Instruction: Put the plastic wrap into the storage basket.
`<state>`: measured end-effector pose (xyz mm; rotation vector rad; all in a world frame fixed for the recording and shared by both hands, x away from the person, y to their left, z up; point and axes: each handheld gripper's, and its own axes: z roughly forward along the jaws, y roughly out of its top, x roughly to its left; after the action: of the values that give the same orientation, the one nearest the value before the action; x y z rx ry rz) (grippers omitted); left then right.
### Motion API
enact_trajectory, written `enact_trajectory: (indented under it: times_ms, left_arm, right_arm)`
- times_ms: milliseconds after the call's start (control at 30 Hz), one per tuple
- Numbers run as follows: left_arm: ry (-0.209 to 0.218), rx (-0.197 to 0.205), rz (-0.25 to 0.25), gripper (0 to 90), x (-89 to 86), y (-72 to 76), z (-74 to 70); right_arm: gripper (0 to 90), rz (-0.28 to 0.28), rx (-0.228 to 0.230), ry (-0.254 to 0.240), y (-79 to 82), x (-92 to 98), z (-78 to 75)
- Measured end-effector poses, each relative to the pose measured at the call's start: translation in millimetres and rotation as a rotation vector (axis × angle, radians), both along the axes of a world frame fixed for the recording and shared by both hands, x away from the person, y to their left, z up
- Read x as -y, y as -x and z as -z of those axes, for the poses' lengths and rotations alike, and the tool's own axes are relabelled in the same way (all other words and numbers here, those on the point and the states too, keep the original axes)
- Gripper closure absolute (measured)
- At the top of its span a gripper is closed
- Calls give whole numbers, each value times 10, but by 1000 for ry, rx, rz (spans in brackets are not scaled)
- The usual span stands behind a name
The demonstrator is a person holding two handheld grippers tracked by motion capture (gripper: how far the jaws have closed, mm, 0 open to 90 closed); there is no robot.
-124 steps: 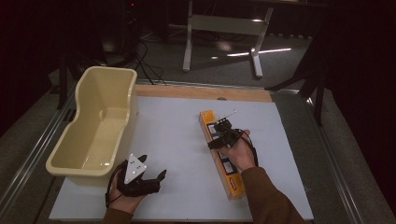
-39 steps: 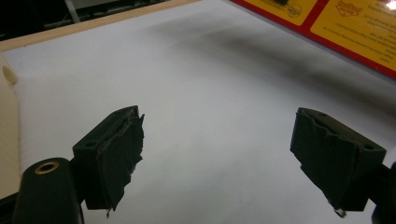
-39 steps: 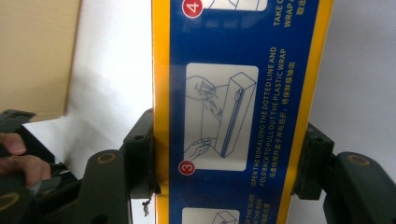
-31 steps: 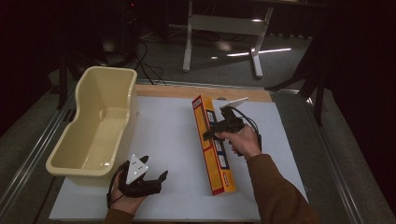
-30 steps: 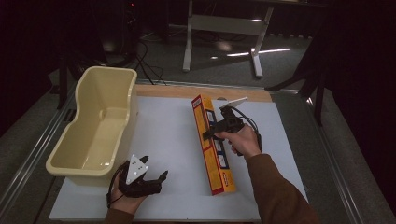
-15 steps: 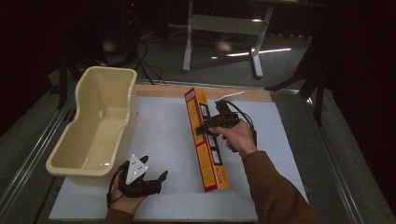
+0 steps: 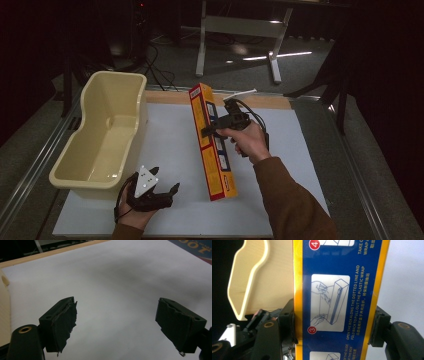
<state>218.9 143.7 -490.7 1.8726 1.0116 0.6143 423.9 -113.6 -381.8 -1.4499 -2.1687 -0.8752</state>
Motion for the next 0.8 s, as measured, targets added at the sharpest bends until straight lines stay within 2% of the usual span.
enact_trajectory:
  times_ms: [267, 467, 800]
  left_arm:
    - [3, 0, 0, 169, 7, 5, 2]
    - [9, 3, -1, 169, -2, 7, -1]
    - [12, 0, -3, 169, -18, 5, 5]
  right_arm:
    - [391, -11, -11, -45, -30, -137, -109]
    - [391, -26, -12, -20, -78, -280, -179]
    - [392, -43, -10, -66, -136, -496, -350]
